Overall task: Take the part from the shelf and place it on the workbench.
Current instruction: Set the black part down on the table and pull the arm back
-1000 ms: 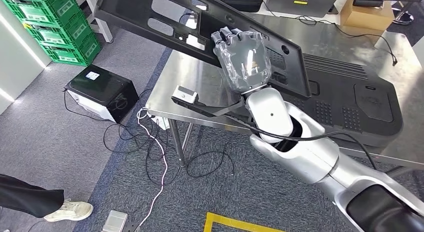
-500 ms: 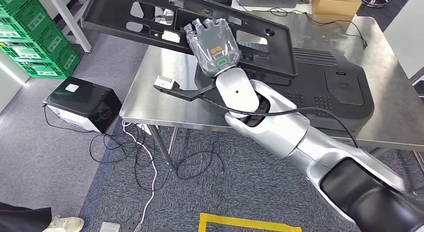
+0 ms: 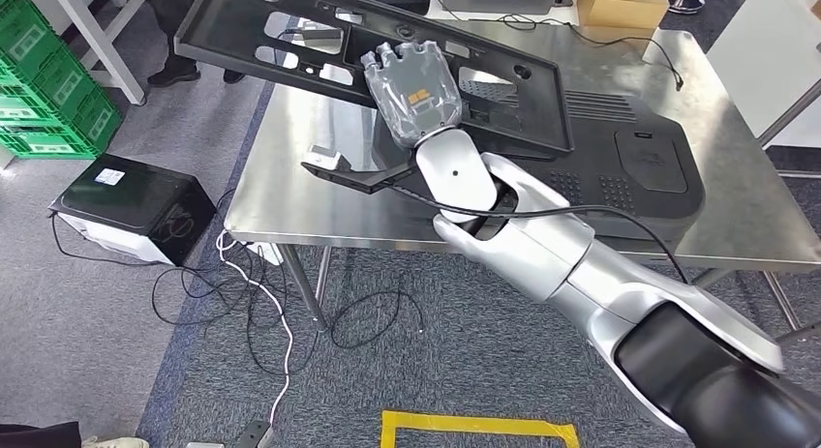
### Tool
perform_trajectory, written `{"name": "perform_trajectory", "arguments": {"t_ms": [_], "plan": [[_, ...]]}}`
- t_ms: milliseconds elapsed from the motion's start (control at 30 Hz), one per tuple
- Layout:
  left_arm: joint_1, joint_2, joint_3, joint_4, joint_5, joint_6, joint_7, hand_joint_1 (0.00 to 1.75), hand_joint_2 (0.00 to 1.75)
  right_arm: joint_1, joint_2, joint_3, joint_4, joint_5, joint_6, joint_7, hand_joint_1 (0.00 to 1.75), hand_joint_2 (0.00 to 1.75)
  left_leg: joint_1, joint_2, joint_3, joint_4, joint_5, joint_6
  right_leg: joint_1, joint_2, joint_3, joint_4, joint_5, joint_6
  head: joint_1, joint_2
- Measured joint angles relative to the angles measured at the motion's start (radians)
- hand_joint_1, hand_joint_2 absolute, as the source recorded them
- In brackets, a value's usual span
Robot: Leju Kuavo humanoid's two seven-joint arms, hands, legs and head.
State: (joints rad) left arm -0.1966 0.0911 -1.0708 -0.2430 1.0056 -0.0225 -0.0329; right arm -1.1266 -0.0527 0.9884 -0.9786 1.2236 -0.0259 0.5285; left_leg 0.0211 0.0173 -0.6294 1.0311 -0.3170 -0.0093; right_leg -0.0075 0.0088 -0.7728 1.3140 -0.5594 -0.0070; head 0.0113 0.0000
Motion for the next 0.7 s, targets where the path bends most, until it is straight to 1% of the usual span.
{"name": "perform_trajectory", "arguments": {"t_ms": [33,67,100,133,167,200,267,300,333,367,400,433,467,500,533,567,600,633,667,700], "plan": [[0.000,0.000,0.000,0.000,0.000,0.000,0.000,0.00,1.75,-0.001,0.000,0.002,0.005,-0.006,0.000,0.000,1.75,1.75,0.000,0.004,0.002,0.000,-0.001,-0.001,-0.001,-0.004,0.021,-0.045,0.031,-0.001,0.004,0.000],[0.000,0.000,0.000,0.000,0.000,0.000,0.000,0.00,1.75,-0.002,0.000,0.004,0.009,-0.013,-0.001,0.001,1.75,1.75,0.000,0.009,0.004,0.001,-0.004,-0.003,0.000,-0.014,0.055,-0.118,0.069,-0.004,0.010,0.000],[-0.001,0.000,0.000,0.000,0.000,0.000,0.001,0.00,1.75,-0.004,0.000,0.006,0.012,-0.018,-0.002,0.002,1.75,1.75,-0.003,0.013,0.006,0.001,-0.006,-0.007,0.004,-0.027,0.088,-0.188,0.095,-0.008,0.014,0.000],[-0.001,0.000,0.000,0.000,0.000,0.000,0.001,0.00,1.75,-0.007,0.001,0.008,0.015,-0.023,-0.004,0.003,1.75,1.75,-0.005,0.016,0.007,0.002,-0.008,-0.011,0.007,-0.037,0.112,-0.241,0.111,-0.012,0.017,0.000],[0.000,0.000,0.000,0.000,0.000,0.000,0.001,0.00,1.75,-0.009,0.002,0.010,0.019,-0.027,-0.006,0.003,1.75,1.75,-0.007,0.021,0.007,0.003,-0.009,-0.015,0.011,-0.042,0.123,-0.268,0.115,-0.016,0.017,0.000],[0.000,0.000,0.000,0.000,0.000,0.000,0.001,0.00,1.75,-0.011,0.004,0.011,0.023,-0.031,-0.007,0.004,1.75,1.75,-0.009,0.026,0.008,0.002,-0.010,-0.020,0.015,-0.040,0.124,-0.274,0.112,-0.019,0.015,0.000],[0.001,0.000,0.000,0.000,0.001,0.000,0.001,0.00,1.75,-0.013,0.006,0.012,0.032,-0.039,-0.008,0.004,1.75,1.75,-0.008,0.033,0.012,0.004,-0.015,-0.031,0.013,-0.027,0.126,-0.280,0.115,-0.028,0.011,0.000],[0.001,0.000,0.000,0.000,0.001,0.000,0.000,0.00,1.75,-0.015,0.007,0.012,0.036,-0.042,-0.009,0.004,1.75,1.75,-0.006,0.029,0.010,0.017,-0.026,-0.037,0.010,-0.022,0.129,-0.284,0.117,-0.034,0.010,0.000],[0.001,0.000,0.000,0.000,0.002,0.000,0.000,0.00,1.75,-0.018,0.010,0.013,0.039,-0.045,-0.009,0.004,1.75,1.75,-0.005,0.021,-0.001,0.048,-0.047,-0.041,0.007,-0.018,0.133,-0.288,0.119,-0.040,0.006,0.000],[0.002,0.000,0.000,0.000,0.003,0.000,0.000,0.00,1.75,-0.022,0.014,0.013,0.043,-0.048,-0.010,0.004,1.75,1.75,-0.003,0.010,-0.023,0.100,-0.077,-0.044,0.005,-0.013,0.135,-0.290,0.120,-0.045,0.000,0.000],[0.004,0.000,0.000,0.000,0.005,0.000,-0.001,0.00,1.75,-0.025,0.019,0.014,0.047,-0.053,-0.010,0.004,1.75,1.75,-0.002,0.001,-0.053,0.166,-0.109,-0.047,0.006,-0.006,0.136,-0.290,0.120,-0.048,-0.007,0.000],[0.007,0.001,0.000,0.000,0.005,0.000,-0.001,0.00,1.75,-0.026,0.024,0.016,0.052,-0.058,-0.010,0.004,1.75,1.75,-0.002,-0.004,-0.085,0.231,-0.134,-0.049,0.006,0.002,0.136,-0.289,0.119,-0.050,-0.014,0.000],[0.010,0.001,0.000,0.000,0.006,0.000,-0.002,0.00,1.75,-0.026,0.027,0.018,0.058,-0.065,-0.011,0.004,1.75,1.75,-0.001,-0.007,-0.107,0.274,-0.144,-0.051,0.007,0.010,0.137,-0.288,0.119,-0.051,-0.019,0.000],[0.011,0.001,0.000,0.000,0.006,0.000,-0.002,0.00,1.75,-0.026,0.030,0.021,0.063,-0.071,-0.011,0.004,1.75,1.75,-0.001,-0.008,-0.115,0.282,-0.134,-0.052,0.007,0.017,0.137,-0.287,0.118,-0.051,-0.022,0.000],[0.012,0.001,0.000,0.000,0.006,0.000,-0.003,0.00,1.75,-0.026,0.032,0.023,0.068,-0.076,-0.012,0.004,1.75,1.75,0.000,-0.009,-0.103,0.251,-0.108,-0.051,0.006,0.025,0.137,-0.285,0.117,-0.050,-0.025,0.000],[0.013,0.001,0.000,0.000,0.006,0.000,-0.004,0.00,1.75,-0.027,0.034,0.024,0.072,-0.081,-0.014,0.004,1.75,1.75,0.002,-0.015,-0.076,0.188,-0.069,-0.051,0.006,0.033,0.137,-0.283,0.116,-0.048,-0.028,0.000],[0.013,0.002,0.000,0.000,0.006,0.000,-0.005,0.00,1.75,-0.028,0.036,0.025,0.077,-0.085,-0.016,0.004,1.75,1.75,0.004,-0.029,-0.047,0.120,-0.038,-0.050,0.006,0.040,0.136,-0.279,0.114,-0.045,-0.031,0.000],[0.012,0.002,0.000,0.000,0.006,0.000,-0.005,0.00,1.75,-0.029,0.038,0.026,0.081,-0.088,-0.018,0.004,1.75,1.75,0.006,-0.043,-0.023,0.063,-0.017,-0.048,0.007,0.047,0.133,-0.274,0.112,-0.041,-0.035,0.000],[0.012,0.002,0.000,0.000,0.006,0.000,-0.005,0.00,1.75,-0.030,0.039,0.027,0.085,-0.091,-0.020,0.004,1.75,1.75,0.008,-0.056,-0.010,0.028,-0.007,-0.047,0.008,0.053,0.129,-0.270,0.110,-0.038,-0.037,0.000],[0.012,0.002,0.000,0.000,0.006,0.000,-0.005,0.00,1.75,-0.032,0.040,0.028,0.088,-0.093,-0.022,0.004,1.75,1.75,0.009,-0.064,-0.007,0.016,-0.009,-0.045,0.010,0.056,0.126,-0.267,0.109,-0.036,-0.039,0.000]]}}
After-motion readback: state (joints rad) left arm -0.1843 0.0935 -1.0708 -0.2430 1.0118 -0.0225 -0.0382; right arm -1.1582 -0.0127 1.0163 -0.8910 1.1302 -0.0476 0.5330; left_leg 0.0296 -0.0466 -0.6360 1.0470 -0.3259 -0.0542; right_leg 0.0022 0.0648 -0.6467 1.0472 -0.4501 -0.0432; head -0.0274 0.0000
